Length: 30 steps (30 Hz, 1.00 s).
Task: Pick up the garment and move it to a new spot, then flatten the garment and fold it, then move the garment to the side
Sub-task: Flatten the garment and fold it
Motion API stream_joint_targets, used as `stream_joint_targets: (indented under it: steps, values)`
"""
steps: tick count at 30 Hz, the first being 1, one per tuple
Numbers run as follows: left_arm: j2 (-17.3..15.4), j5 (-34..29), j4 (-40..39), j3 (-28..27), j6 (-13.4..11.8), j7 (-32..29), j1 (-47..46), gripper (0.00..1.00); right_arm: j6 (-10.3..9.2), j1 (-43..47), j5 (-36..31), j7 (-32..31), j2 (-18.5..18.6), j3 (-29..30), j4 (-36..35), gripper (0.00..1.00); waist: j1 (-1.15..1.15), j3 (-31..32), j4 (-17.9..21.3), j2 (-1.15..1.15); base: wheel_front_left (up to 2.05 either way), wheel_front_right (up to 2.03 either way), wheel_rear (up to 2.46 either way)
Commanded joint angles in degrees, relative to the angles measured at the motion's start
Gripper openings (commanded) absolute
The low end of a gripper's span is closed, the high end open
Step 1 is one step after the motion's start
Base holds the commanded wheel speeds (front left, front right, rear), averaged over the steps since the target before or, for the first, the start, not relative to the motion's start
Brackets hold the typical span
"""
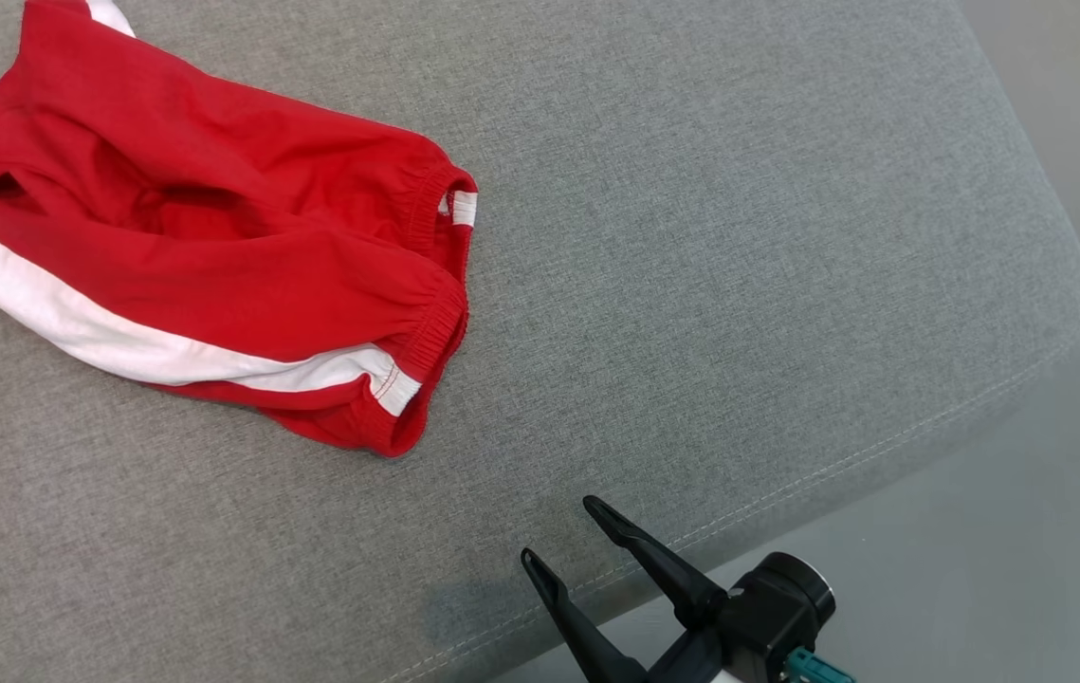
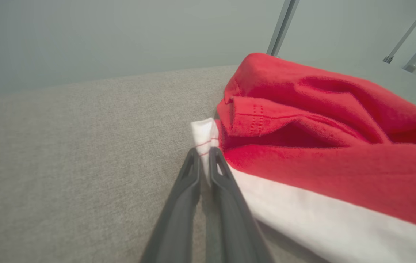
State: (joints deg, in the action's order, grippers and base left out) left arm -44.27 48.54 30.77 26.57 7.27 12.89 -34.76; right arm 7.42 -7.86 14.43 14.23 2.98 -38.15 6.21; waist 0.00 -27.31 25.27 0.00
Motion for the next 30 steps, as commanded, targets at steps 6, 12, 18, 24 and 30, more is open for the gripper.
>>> stream_joint_targets:
  steps: [6,12,18,24,30]
  values:
    - [-3.1,2.5,-0.2,-0.8,0.2,1.4,-1.1,0.00,0.07,0.4,0.4,0.8,-0.1,1.2,-2.1,1.00,0.00,0.6,-1.8,0.00,0.00,0.00,0.00]
    - [1.6,3.5,-0.3,-6.5,0.2,2.1,1.5,0.00,0.07,-2.3,-1.2,0.8,-0.1,4.1,-0.7,1.00,0.00,3.0,-6.1,0.00,0.00,0.00,0.00]
    - [9.7,0.5,-1.9,-11.6,0.2,2.1,7.4,0.00,0.07,-6.7,-1.2,0.8,-0.1,3.5,5.5,1.00,0.00,6.6,-11.7,0.00,0.00,0.00,0.00]
    - [15.1,-1.9,-1.2,-11.6,0.2,2.1,9.8,0.00,0.07,-11.8,3.6,0.8,-0.1,-0.2,12.4,1.00,0.00,9.2,-16.6,0.00,0.00,0.00,0.00]
    - [17.3,-3.0,0.1,-10.1,0.2,2.1,9.2,0.00,0.07,-16.3,10.5,0.8,-0.1,-2.3,16.8,1.00,0.00,9.8,-19.6,0.00,0.00,0.00,0.00]
